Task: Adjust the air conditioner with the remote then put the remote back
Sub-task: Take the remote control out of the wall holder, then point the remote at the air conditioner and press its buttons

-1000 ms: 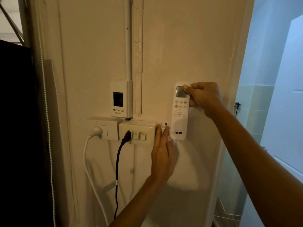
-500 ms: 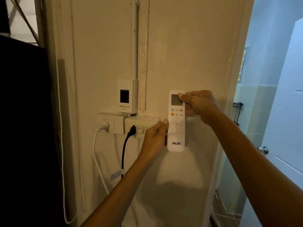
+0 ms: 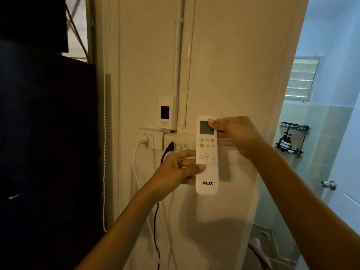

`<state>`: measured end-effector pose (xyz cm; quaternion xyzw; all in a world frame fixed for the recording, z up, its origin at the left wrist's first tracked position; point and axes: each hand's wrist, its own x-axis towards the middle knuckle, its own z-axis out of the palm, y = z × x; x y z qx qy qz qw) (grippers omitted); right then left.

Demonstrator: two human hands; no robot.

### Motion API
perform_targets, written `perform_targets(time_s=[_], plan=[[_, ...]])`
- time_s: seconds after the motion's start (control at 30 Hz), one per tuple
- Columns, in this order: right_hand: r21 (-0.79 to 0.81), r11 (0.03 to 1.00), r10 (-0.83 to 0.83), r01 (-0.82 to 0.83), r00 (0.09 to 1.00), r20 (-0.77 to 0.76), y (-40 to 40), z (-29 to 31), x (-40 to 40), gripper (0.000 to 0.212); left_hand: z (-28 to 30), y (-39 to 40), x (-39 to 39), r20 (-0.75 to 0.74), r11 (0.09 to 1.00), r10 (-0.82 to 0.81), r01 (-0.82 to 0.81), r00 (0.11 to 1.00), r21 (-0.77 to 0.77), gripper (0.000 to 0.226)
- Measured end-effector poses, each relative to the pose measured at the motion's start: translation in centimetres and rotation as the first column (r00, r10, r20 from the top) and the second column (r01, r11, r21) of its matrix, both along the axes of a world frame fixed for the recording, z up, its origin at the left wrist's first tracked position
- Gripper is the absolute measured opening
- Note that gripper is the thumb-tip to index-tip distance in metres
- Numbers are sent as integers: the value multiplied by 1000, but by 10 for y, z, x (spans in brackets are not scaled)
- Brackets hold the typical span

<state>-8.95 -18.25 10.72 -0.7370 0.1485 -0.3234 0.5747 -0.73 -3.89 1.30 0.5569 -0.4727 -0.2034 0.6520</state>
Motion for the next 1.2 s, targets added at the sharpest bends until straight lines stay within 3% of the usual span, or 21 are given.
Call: perform_targets(time_s=[0.57, 0.77, 1.2], plan=[[-48, 906, 418, -420, 908, -38, 141, -57, -48, 21, -3, 159, -55, 20, 944, 329, -328, 944, -27, 30], [-48, 856, 515, -515, 857, -18, 193, -65, -65, 28, 5, 219, -71, 47, 941, 339, -338, 940, -22, 30], [-3, 847, 531, -531, 847, 25, 326, -83, -95, 38, 9, 359, -109, 50, 948, 315, -316, 948, 25, 28]])
